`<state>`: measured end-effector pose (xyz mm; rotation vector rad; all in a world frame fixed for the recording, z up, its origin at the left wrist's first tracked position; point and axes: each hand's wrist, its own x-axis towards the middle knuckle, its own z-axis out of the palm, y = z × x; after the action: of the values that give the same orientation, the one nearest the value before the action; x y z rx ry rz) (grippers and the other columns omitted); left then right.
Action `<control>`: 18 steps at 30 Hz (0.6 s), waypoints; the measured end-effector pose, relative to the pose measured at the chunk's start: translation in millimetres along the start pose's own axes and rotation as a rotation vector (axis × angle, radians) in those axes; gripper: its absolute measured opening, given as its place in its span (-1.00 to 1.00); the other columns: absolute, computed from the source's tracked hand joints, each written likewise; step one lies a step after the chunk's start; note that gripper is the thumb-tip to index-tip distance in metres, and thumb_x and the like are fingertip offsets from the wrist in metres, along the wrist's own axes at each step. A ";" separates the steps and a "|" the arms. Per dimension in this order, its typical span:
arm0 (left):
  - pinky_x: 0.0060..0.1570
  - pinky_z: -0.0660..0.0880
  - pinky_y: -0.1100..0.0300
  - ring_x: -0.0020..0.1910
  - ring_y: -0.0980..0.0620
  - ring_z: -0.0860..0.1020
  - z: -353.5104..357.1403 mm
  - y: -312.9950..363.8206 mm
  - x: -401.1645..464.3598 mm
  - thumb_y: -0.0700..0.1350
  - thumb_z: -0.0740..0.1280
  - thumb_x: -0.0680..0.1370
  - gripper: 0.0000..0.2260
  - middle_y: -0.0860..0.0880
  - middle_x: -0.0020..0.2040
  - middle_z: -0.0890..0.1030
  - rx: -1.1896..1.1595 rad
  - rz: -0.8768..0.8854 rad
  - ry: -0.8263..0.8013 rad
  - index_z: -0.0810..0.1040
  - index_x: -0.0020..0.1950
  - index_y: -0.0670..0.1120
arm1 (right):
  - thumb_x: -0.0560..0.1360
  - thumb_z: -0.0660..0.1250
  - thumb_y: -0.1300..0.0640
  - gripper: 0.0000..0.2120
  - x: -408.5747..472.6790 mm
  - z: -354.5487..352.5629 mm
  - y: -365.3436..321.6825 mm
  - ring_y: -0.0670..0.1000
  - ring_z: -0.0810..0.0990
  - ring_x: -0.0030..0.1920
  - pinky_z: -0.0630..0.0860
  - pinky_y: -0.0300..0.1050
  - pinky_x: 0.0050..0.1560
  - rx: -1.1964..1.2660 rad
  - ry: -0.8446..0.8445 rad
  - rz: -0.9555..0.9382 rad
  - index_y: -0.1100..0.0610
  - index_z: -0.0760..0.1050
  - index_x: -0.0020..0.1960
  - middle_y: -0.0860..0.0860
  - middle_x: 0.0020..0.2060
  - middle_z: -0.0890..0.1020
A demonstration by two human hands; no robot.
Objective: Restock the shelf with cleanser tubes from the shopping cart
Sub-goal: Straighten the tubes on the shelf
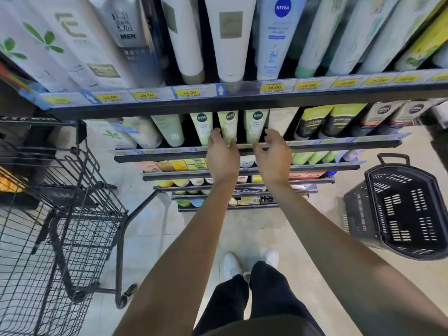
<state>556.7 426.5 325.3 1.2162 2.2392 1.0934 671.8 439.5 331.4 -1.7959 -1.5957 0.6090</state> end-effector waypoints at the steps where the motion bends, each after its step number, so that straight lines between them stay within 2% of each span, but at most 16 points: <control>1: 0.09 0.57 -0.08 0.23 -0.22 0.59 1.2 1.0 2.9 -0.09 0.38 0.63 -0.57 -0.17 0.33 0.57 0.006 -0.009 -0.006 0.40 0.46 -0.19 | 0.59 0.42 0.02 -0.54 1.5 1.7 -1.6 0.08 0.63 0.24 0.50 -0.11 0.20 0.001 0.006 -0.001 0.17 0.49 0.42 0.08 0.27 0.65; 6: -0.15 0.47 0.02 0.08 -0.22 0.63 8.9 5.4 13.8 -0.02 0.42 0.62 -0.61 -0.18 0.18 0.62 0.023 -0.058 -0.033 0.42 0.34 -0.17 | 0.60 0.42 0.05 -0.60 6.5 5.0 -6.9 0.12 0.64 0.24 0.53 -0.08 0.19 0.009 0.016 -0.012 0.19 0.52 0.37 0.10 0.22 0.68; 9: -0.22 0.43 0.04 -0.02 -0.20 0.63 12.5 5.0 19.1 0.01 0.43 0.60 -0.65 -0.16 0.11 0.63 0.005 -0.090 -0.036 0.41 0.22 -0.16 | 0.59 0.42 0.01 -0.62 11.4 9.2 -6.4 0.12 0.66 0.19 0.56 -0.06 0.14 0.000 0.011 0.016 0.17 0.53 0.34 0.11 0.16 0.70; 13: -0.14 0.54 -0.03 -0.01 -0.22 0.63 16.3 -1.0 21.8 0.00 0.44 0.59 -0.66 -0.16 0.08 0.64 0.017 -0.083 -0.037 0.43 0.19 -0.17 | 0.58 0.42 -0.03 -0.67 15.6 16.0 -4.9 0.07 0.70 0.08 0.59 -0.10 0.03 -0.004 0.013 0.015 0.12 0.56 0.26 0.05 0.03 0.74; 18: -0.11 0.49 0.01 0.01 -0.20 0.63 15.2 -6.1 20.7 -0.05 0.43 0.60 -0.72 -0.14 0.08 0.63 0.057 -0.016 -0.039 0.46 0.17 -0.18 | 0.56 0.46 -0.03 -0.66 18.3 21.0 -3.8 0.07 0.72 0.07 0.66 0.00 0.06 0.024 0.008 0.034 0.12 0.55 0.25 0.05 0.04 0.74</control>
<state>551.3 448.6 311.9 1.2292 2.2607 0.9980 657.0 461.1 321.3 -1.8089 -1.5484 0.6338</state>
